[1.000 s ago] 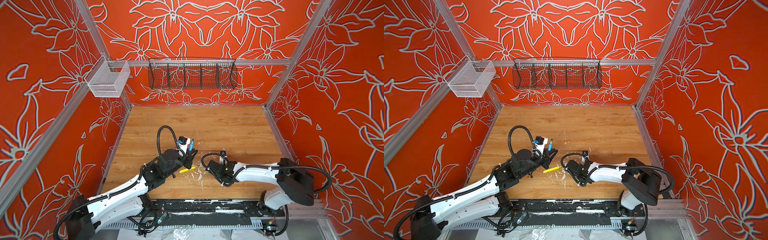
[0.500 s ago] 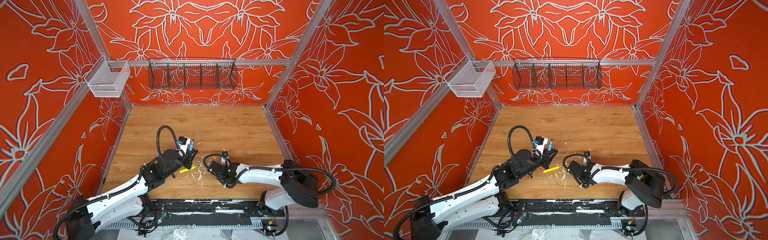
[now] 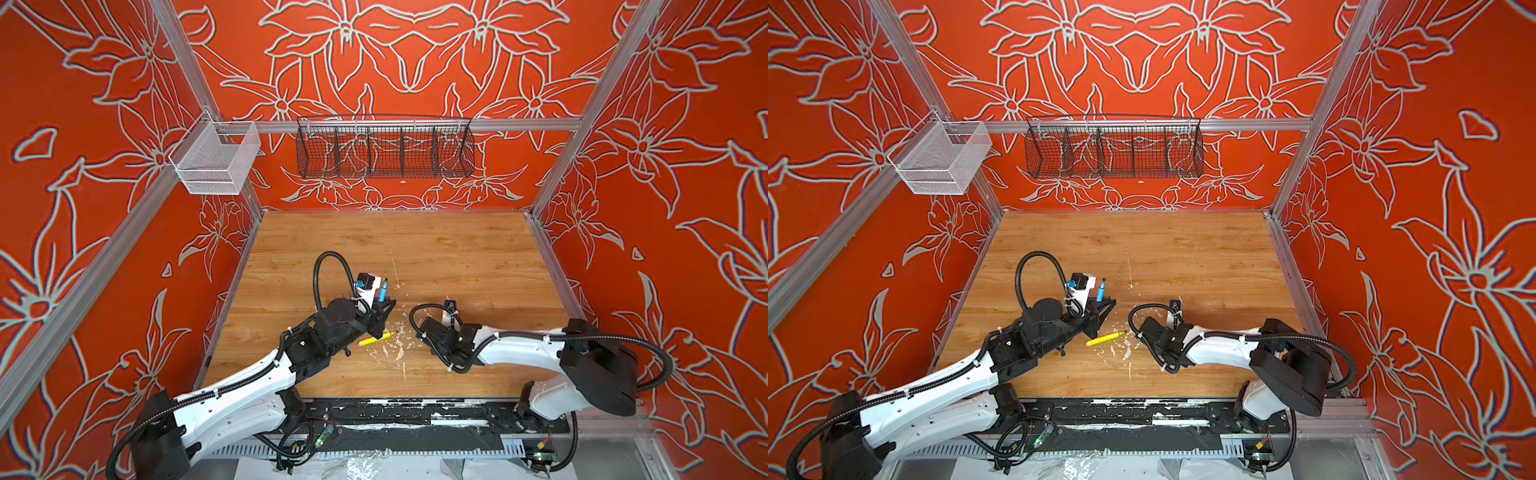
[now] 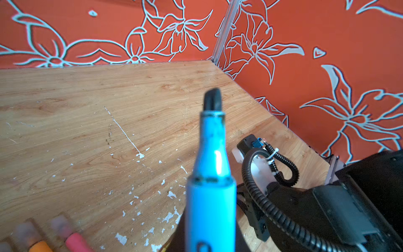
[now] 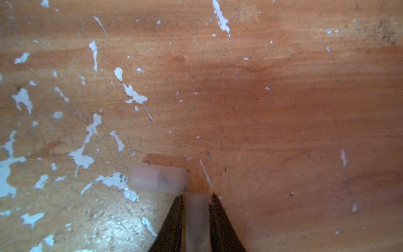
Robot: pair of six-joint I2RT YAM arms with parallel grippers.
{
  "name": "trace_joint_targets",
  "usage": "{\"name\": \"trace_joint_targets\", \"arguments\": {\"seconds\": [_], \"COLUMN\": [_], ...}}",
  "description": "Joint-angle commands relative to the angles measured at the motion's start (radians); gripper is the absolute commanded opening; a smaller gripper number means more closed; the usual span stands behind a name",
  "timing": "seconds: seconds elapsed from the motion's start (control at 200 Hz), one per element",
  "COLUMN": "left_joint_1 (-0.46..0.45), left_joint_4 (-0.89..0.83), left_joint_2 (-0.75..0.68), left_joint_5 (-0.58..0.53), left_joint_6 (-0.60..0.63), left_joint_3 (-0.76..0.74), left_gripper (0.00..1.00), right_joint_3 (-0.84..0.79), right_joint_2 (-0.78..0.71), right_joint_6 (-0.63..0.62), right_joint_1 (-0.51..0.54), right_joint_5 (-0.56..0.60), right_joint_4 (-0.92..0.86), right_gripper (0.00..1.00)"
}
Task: Insert the pens into the pen caps
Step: 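Lower the open right gripper over a translucent cap and close on it, then lift the cap with the right gripper and carry it toward the blue marker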
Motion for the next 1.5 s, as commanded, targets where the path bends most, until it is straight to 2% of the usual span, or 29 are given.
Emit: {"name": "trace_joint_targets", "arguments": {"seconds": [0.0,0.42,0.571,0.736,0.856,0.981,1.081,1.226,1.361,1.496], "left_joint_1": [0.004,0.004,0.004,0.003,0.003,0.002,0.003,0.004,0.002,0.002], "left_joint_4": [0.041,0.059,0.094,0.131,0.16,0.177,0.191,0.202,0.212,0.212], "left_joint_2": [-0.004,0.007,0.03,0.042,0.052,0.054,0.053,0.05,0.032,0.021], "left_joint_5": [0.013,0.054,0.135,0.197,0.263,0.261,0.259,0.28,0.288,0.29], "left_joint_6": [0.012,0.006,0.0,-0.012,-0.018,-0.028,-0.034,-0.036,-0.033,-0.031], "left_joint_3": [-0.01,-0.014,-0.015,-0.027,-0.03,-0.041,-0.049,-0.054,-0.062,-0.066], "left_gripper": [0.0,0.0,0.0,0.0,0.0,0.0,0.0,0.0,0.0,0.0], "right_joint_3": [-0.043,-0.07,-0.047,0.019,0.072,0.113,0.116,0.153,0.154,0.169], "right_joint_2": [0.018,-0.068,-0.202,-0.412,-0.507,-0.53,-0.522,-0.483,-0.456,-0.44], "right_joint_6": [0.011,0.022,0.011,-0.058,-0.128,-0.188,-0.218,-0.24,-0.231,-0.235], "right_joint_1": [-0.008,-0.008,-0.008,-0.005,0.011,0.022,0.032,0.055,0.068,0.07], "right_joint_5": [-0.044,-0.035,0.005,0.029,0.015,-0.053,-0.124,-0.161,-0.152,-0.145], "right_joint_4": [-0.042,-0.043,-0.099,-0.113,-0.002,0.187,0.383,0.548,0.674,0.724], "right_gripper": [0.2,0.07,0.05,0.01,0.0,0.0,0.0,0.0,0.0,0.0]}}
